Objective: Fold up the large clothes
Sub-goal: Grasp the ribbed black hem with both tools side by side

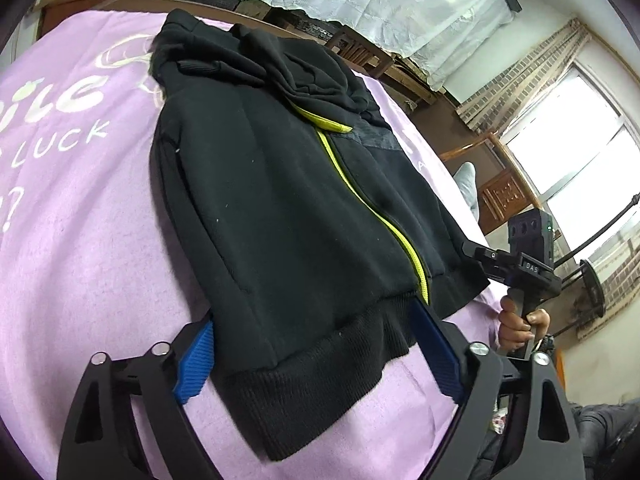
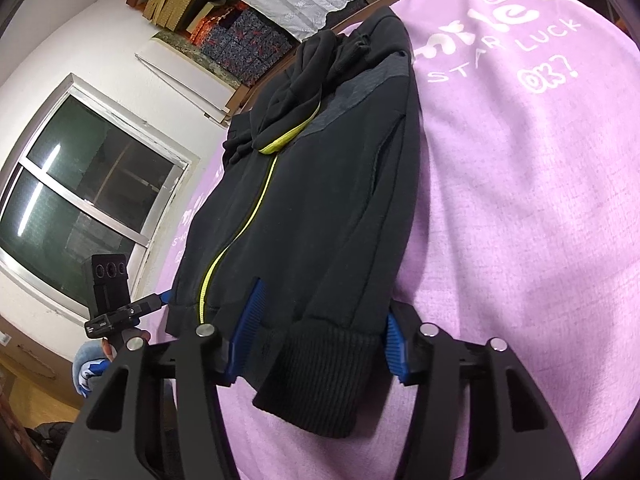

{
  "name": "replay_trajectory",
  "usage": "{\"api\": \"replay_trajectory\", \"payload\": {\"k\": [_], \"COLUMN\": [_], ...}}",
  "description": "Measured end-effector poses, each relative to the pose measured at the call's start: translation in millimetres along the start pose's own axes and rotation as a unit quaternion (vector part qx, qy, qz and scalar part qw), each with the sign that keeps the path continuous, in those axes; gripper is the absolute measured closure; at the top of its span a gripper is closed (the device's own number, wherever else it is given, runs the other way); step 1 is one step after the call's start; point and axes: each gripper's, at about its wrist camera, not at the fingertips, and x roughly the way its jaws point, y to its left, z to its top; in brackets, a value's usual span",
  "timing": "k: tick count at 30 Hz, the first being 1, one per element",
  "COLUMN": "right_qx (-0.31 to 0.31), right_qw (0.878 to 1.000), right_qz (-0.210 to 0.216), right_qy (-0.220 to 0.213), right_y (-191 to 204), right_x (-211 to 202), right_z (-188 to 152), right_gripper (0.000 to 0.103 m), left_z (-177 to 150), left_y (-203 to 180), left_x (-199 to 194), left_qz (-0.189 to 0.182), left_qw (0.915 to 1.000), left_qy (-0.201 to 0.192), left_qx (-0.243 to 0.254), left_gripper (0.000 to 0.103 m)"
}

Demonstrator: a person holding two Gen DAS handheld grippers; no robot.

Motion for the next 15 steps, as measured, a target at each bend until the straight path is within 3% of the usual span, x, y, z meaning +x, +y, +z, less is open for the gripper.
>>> {"api": "replay_trajectory", "payload": {"k": [3,5,6,8,12,15], "right_qx": [-0.002,-0.007,-0.008,-0.005,0.005,0.014], "right_qw": [1.0,1.0,1.0,1.0,1.0,1.0], "right_qz": [-0.007,-0.02,-0.027,-0.03,-0.011,0.025], "right_qy": [0.001,0.004,0.003,0.004,0.006,-0.001], "right_y": [2.5,3.0,2.3,0.4,-2.3,-0.1], "right_x": [3.3,5.4,5.4,5.2,2.3,-3.6], "right_z": [1.6,1.3,-0.1,-0.6,0.4,5.5], "right_gripper": [0.053,0.07,0.073,0.079,0.085,0.087], "left_z": [5.7,6.4,6.6,7.2,11.1,16.8], "left_y": [0.1,2.3,5.7,13.4,31.2,25.6], "left_x": [4.4,4.7,3.5,-0.1,-8.5,-14.3], "left_qz": [0.009,0.023,0.03,0.041,0.006,0.006], "left_qw": [0.9999,0.9997,0.9994,0.9988,0.9977,0.9983], "left_qy": [0.001,0.0,0.0,0.0,0.0,-0.011], "left_qx": [-0.004,-0.008,-0.015,-0.028,-0.068,-0.058], "left_gripper": [0.029,0.052,0.057,0.088,0.089,0.089]}}
